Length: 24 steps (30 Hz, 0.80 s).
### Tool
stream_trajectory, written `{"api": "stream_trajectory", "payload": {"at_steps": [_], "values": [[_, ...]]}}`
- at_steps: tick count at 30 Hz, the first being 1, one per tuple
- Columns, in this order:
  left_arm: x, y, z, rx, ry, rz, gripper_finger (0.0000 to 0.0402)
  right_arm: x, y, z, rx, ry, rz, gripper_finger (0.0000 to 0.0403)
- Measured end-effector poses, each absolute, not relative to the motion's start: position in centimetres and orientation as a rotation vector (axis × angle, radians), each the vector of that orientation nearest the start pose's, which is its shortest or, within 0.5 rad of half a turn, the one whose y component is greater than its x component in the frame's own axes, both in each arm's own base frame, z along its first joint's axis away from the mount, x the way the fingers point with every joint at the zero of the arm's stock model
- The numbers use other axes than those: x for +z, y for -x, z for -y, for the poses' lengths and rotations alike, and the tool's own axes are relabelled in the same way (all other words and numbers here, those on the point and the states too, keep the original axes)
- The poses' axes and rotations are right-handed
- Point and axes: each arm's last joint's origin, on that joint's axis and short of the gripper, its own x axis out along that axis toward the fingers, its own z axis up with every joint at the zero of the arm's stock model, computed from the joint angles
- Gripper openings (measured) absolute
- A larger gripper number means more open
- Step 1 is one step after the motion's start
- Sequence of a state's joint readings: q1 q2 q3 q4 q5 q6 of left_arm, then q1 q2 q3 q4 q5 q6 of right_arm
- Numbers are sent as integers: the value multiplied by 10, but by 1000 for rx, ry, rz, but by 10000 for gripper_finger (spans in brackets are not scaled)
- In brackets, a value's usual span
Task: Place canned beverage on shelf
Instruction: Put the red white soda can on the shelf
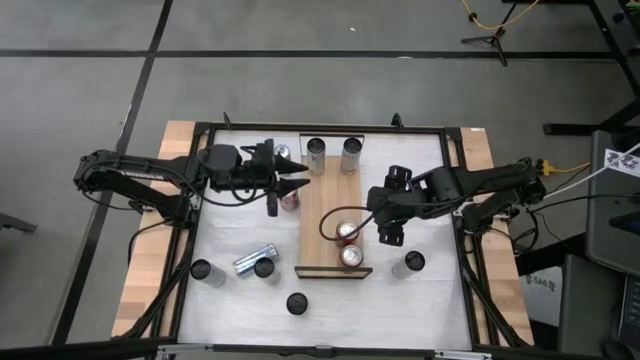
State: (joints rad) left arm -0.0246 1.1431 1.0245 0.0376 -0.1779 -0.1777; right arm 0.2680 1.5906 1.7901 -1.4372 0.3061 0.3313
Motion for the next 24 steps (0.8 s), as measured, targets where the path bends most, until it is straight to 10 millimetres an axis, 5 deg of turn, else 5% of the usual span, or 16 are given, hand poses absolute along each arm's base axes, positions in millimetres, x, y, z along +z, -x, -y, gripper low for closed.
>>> {"api": "stream_trajectory", "payload": {"at_steps": [24], "values": [[345,-253,1,188,86,-294,384,386,-280,-68,-221,44,-1120,344]]}}
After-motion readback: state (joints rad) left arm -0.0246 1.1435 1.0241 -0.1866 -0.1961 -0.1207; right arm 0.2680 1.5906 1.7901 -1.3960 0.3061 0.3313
